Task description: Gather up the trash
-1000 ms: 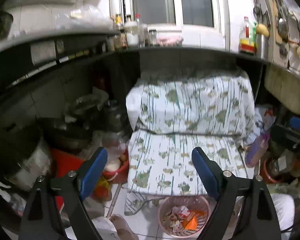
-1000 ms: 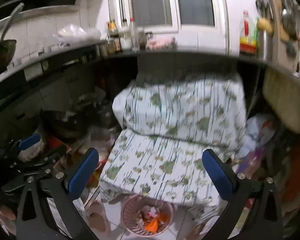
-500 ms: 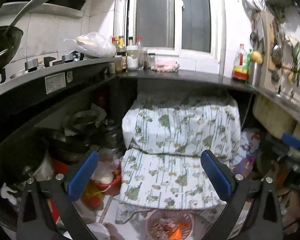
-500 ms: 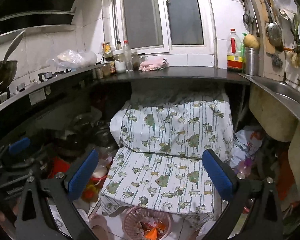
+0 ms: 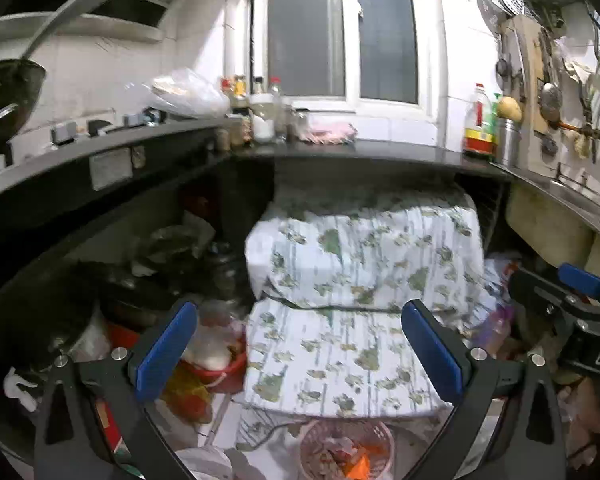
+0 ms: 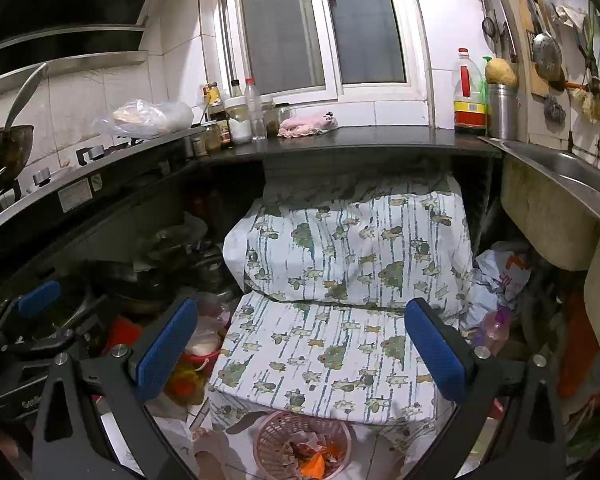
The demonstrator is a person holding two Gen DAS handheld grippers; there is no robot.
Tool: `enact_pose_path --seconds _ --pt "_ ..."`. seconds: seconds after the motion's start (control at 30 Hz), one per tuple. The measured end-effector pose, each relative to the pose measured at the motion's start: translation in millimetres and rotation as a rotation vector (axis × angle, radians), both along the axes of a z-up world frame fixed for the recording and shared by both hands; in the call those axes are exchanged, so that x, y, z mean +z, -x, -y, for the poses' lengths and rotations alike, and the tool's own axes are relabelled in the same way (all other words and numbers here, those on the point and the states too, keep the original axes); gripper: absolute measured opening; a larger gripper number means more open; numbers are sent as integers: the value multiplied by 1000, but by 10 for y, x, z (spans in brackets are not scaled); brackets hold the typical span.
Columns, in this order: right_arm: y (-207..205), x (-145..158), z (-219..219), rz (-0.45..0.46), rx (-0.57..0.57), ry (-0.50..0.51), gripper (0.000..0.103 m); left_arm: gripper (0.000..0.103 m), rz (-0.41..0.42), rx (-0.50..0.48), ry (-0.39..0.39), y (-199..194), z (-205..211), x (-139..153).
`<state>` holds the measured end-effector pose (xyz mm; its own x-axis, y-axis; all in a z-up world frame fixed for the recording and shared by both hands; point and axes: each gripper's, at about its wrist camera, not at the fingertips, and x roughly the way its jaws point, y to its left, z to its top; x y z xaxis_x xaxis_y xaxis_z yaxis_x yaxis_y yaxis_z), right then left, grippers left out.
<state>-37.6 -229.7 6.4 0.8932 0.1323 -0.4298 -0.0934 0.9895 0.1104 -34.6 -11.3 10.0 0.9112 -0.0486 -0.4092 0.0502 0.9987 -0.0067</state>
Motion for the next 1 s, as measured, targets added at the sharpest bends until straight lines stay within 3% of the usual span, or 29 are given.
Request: enact_pose_path --seconds 1.0 --pt "228 59 -137 40 14 39 103 103 -3 92 -19 -81 -26 -50"
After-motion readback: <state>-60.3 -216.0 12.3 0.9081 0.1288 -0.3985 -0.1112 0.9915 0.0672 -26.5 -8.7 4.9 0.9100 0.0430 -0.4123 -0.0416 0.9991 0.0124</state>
